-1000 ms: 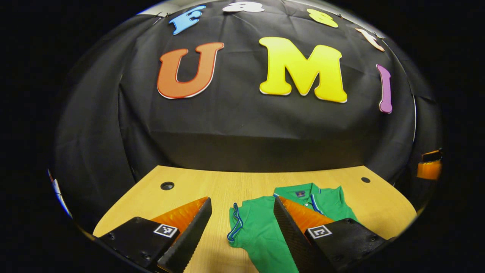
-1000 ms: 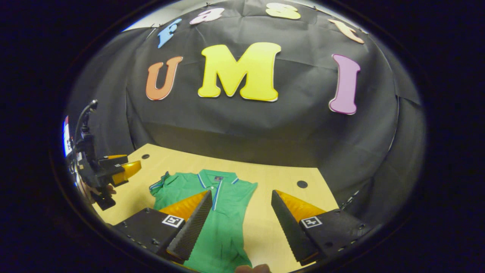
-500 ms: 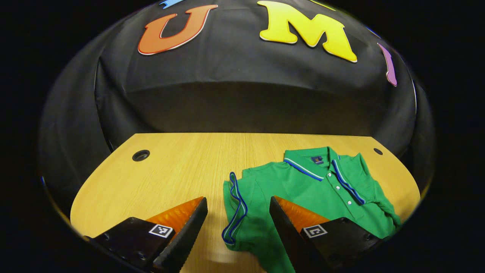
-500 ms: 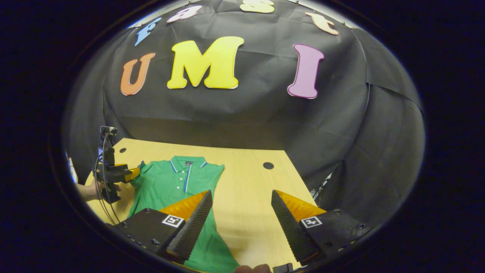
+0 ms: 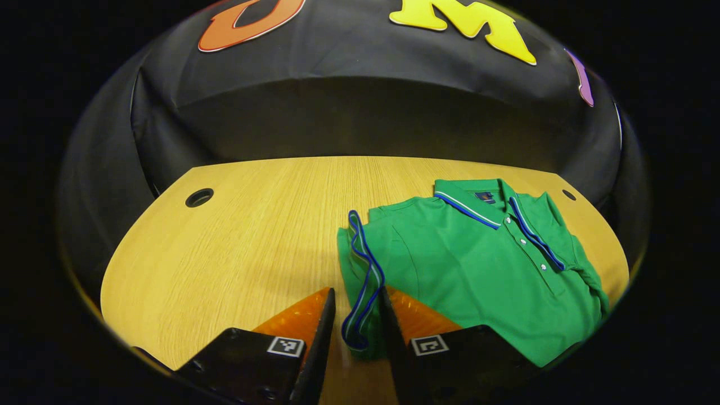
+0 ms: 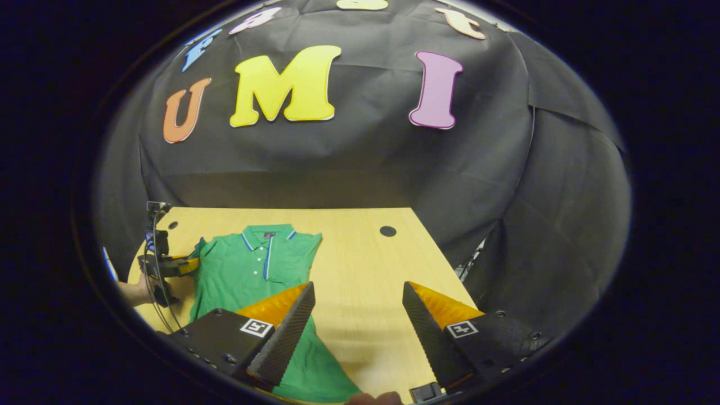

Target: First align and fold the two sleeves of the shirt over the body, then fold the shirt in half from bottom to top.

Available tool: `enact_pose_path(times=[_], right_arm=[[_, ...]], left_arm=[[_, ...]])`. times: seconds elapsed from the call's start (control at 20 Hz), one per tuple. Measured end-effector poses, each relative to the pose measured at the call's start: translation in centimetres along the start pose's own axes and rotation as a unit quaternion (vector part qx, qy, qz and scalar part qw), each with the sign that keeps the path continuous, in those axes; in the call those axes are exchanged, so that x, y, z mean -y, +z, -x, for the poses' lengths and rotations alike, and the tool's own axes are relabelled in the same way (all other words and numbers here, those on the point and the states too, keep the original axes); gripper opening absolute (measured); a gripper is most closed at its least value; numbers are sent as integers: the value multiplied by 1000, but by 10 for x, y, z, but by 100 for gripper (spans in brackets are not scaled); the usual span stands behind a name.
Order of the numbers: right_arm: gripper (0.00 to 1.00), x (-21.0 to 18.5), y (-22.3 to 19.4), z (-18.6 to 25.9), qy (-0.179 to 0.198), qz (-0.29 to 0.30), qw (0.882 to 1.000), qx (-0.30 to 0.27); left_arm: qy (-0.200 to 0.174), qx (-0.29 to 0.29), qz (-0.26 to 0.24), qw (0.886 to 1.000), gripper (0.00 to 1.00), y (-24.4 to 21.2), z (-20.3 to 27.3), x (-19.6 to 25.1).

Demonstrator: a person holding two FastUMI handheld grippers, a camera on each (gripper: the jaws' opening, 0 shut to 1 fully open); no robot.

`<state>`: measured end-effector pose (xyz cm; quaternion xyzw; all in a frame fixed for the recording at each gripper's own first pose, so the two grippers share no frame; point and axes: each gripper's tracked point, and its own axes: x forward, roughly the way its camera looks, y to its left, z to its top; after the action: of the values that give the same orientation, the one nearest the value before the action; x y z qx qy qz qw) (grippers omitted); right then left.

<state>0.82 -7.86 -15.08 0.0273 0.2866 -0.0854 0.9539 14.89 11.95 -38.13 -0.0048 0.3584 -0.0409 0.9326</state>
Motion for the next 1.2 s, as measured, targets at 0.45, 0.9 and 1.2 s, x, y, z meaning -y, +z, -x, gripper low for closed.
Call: enact_pose_path(times=[0.45, 0.9, 1.2], right_arm=[[96, -14, -8, -5, 11, -1, 1000, -10], [98, -16, -5, -1, 22, -12, 1000, 1], [97, 17, -13, 9, 4, -31, 999, 4]], left_arm=[[7, 26, 21, 999, 6, 25, 15, -16], [-4, 49, -8, 999, 6, 73, 40, 25], [-14, 46, -24, 999, 6, 88, 37, 82]])
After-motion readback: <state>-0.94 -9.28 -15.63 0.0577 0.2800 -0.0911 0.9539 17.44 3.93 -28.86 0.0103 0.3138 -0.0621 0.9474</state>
